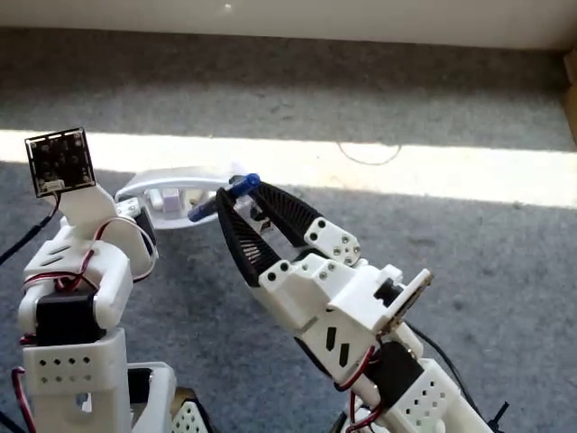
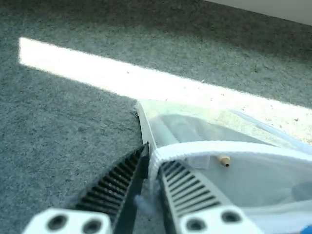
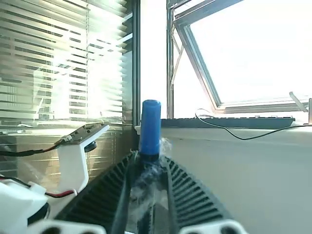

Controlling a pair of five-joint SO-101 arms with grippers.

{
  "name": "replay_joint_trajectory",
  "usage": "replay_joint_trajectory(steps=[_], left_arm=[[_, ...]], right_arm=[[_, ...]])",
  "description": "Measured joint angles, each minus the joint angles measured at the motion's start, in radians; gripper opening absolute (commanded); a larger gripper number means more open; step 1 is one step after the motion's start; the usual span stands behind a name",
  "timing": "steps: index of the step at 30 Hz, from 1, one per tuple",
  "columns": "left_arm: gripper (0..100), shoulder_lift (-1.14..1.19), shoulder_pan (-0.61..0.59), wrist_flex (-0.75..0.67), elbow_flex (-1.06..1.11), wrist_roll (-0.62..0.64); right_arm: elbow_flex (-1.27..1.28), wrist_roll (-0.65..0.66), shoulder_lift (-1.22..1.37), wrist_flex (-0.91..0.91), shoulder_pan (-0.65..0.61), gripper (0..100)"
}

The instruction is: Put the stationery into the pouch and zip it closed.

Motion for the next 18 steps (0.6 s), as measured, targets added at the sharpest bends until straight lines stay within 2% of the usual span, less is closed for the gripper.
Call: replay_joint_trajectory(steps=[7, 13, 18], left_arm=[[1, 0.000, 0.000, 0.000, 0.000, 0.000], [1, 0.000, 0.000, 0.000, 0.000, 0.000], [1, 0.000, 0.000, 0.000, 0.000, 0.000]], right_arm=[[0.000, 0.005, 0.126, -0.084, 0.034, 0.5], [0.002, 0.158, 0.221, -0.127, 0.043, 0.5], [0.002, 0.209, 0.261, -0.130, 0.041, 0.5]])
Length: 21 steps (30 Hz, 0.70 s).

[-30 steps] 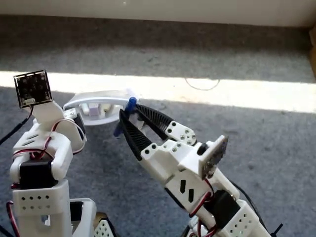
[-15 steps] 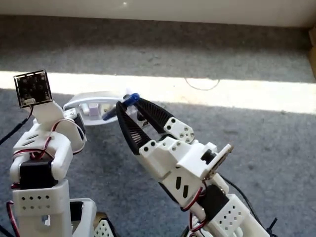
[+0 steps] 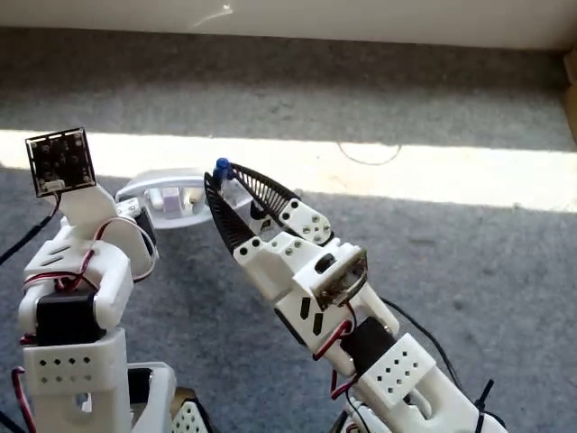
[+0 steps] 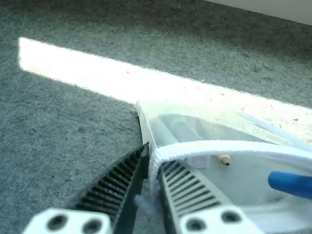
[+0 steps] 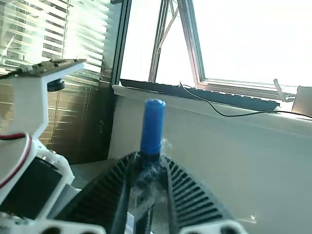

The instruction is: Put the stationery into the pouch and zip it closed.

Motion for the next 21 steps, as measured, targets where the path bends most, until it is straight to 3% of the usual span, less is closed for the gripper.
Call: replay_joint_trajectory(steps=[10, 16, 21], left_arm=[[1, 0.000, 0.000, 0.000, 0.000, 0.000], [1, 0.000, -0.003, 0.000, 0.000, -0.003], [1, 0.000, -0.003, 0.000, 0.000, -0.003]], right_arm=[[0.000, 0.269, 0.107, 0.000, -0.098, 0.5], [0.000, 0.285, 0.130, 0.000, -0.104, 1.2], [0.005, 0.285, 0.130, 0.000, -0.104, 13.2]])
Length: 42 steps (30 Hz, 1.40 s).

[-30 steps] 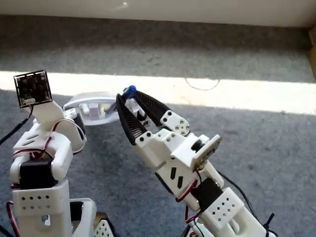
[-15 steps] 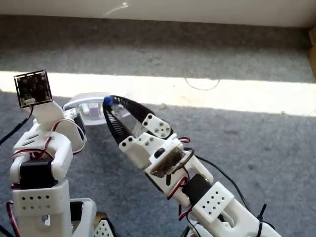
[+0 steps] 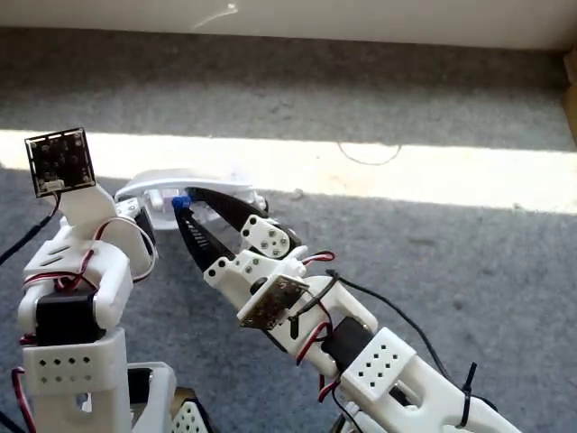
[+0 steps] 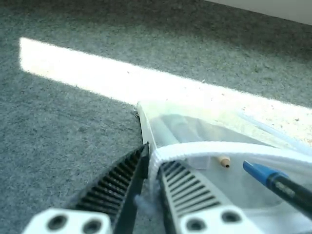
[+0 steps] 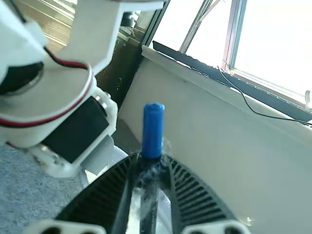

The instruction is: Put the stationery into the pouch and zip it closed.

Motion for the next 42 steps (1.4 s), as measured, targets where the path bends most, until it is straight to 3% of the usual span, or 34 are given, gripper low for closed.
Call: replay_joint_trajectory(steps=[16, 22, 34, 42], left_arm=[[1, 0.000, 0.000, 0.000, 0.000, 0.000], [1, 0.000, 0.000, 0.000, 0.000, -0.026], [1, 0.000, 0.000, 0.000, 0.000, -0.026], [1, 0.000, -0.009, 0.000, 0.000, -0.026]], right_arm=[[0.034, 0.000, -0.003, 0.124, 0.000, 14.2], [0.034, -0.008, -0.155, 0.330, 0.000, 14.2], [-0.003, -0.302, -0.276, 0.678, 0.141, 14.6], [-0.084, -0.402, -0.276, 0.830, 0.230, 14.6]])
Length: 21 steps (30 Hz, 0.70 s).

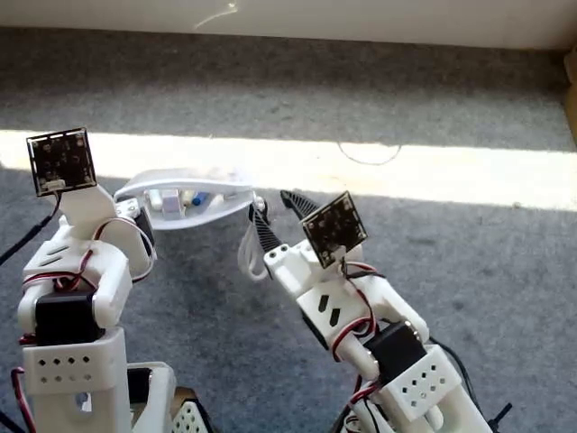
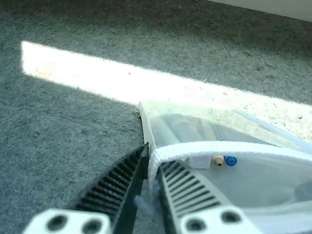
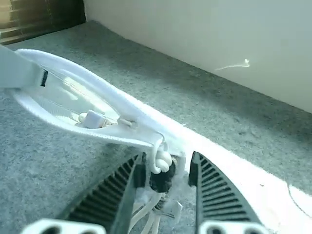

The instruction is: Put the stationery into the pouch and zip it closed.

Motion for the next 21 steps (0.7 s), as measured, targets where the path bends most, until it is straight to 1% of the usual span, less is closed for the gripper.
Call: replay_joint_trajectory(steps=[11, 16, 21], left_arm=[[1, 0.000, 0.000, 0.000, 0.000, 0.000], [1, 0.000, 0.000, 0.000, 0.000, 0.000], [1, 0.000, 0.000, 0.000, 0.000, -0.005]], right_arm=[[0.000, -0.015, 0.011, 0.002, 0.006, 14.6], [-0.002, -0.023, 0.146, 0.002, -0.006, 14.6], [-0.005, -0.081, 0.206, 0.002, -0.006, 14.6]])
